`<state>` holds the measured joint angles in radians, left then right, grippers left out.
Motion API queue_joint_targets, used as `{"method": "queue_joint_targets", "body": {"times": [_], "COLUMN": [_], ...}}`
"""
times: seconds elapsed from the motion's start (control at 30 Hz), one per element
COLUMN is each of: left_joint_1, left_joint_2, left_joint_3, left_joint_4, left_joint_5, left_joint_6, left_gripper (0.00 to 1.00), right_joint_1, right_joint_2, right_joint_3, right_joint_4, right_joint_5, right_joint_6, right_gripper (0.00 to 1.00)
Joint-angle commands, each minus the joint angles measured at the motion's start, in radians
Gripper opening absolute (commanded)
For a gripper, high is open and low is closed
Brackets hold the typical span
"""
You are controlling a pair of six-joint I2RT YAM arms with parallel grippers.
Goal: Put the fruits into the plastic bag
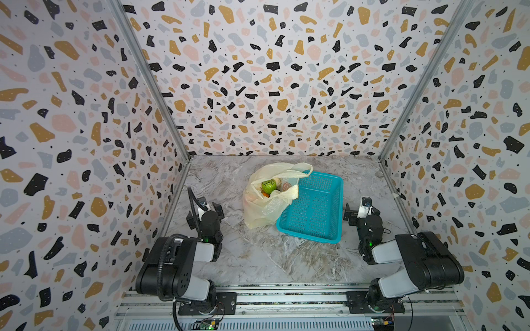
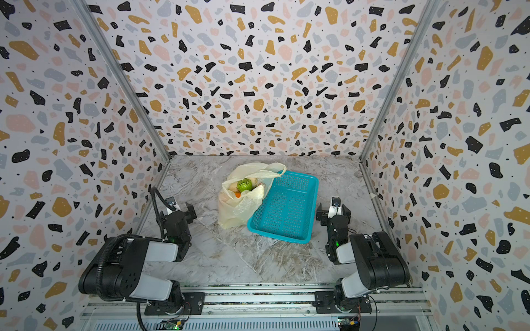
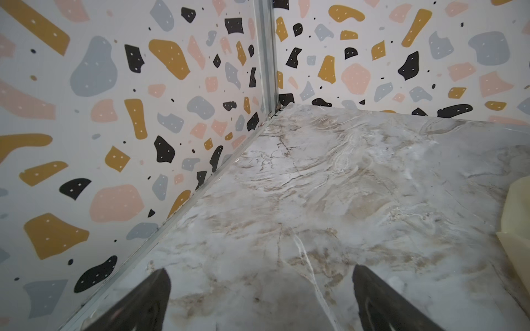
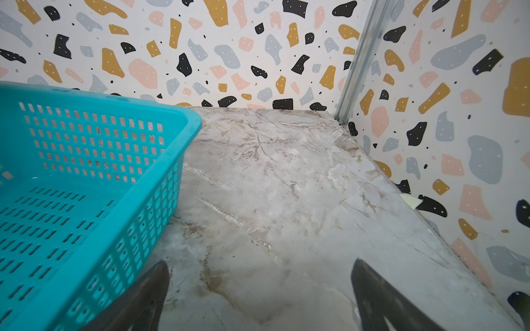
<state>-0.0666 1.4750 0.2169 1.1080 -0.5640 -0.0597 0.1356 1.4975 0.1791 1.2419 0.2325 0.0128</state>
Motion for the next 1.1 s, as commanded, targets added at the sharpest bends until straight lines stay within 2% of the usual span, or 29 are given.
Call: {"method": "queue_joint_targets", "body": {"times": [0.0, 0.33, 0.67, 1.07], "left_joint_1": [0.001, 0.002, 0.008, 0.017], "left_joint_2": [-0.003, 0.001, 0.002, 0.004], "left_joint_3": [-0.003, -0.002, -0.003, 0.006], "left_joint_4": [0.114, 0.124, 0.122, 0.108], "left_joint_5": [0.035, 0.038, 0.050, 0.068], "left_joint_6": [0.045, 0.043, 0.043, 0.040], "left_gripper": [0.99, 0.99, 0.99, 1.00], "right_joint_1": [0.007, 0.008, -0.034, -0.084], "right_joint_2": [-0.021, -0.012, -0.011, -0.011], "right_joint_3": [0.004, 0.005, 0.028, 0.016], "right_joint_4": [0.031, 0.043, -0.004, 0.022], "right_joint_5": [0.016, 0.017, -0.066, -0.174], "right_joint_6": [-0.013, -0.014, -0.005, 0.008], "right_gripper": [0.99, 0.99, 0.99, 0.99]}}
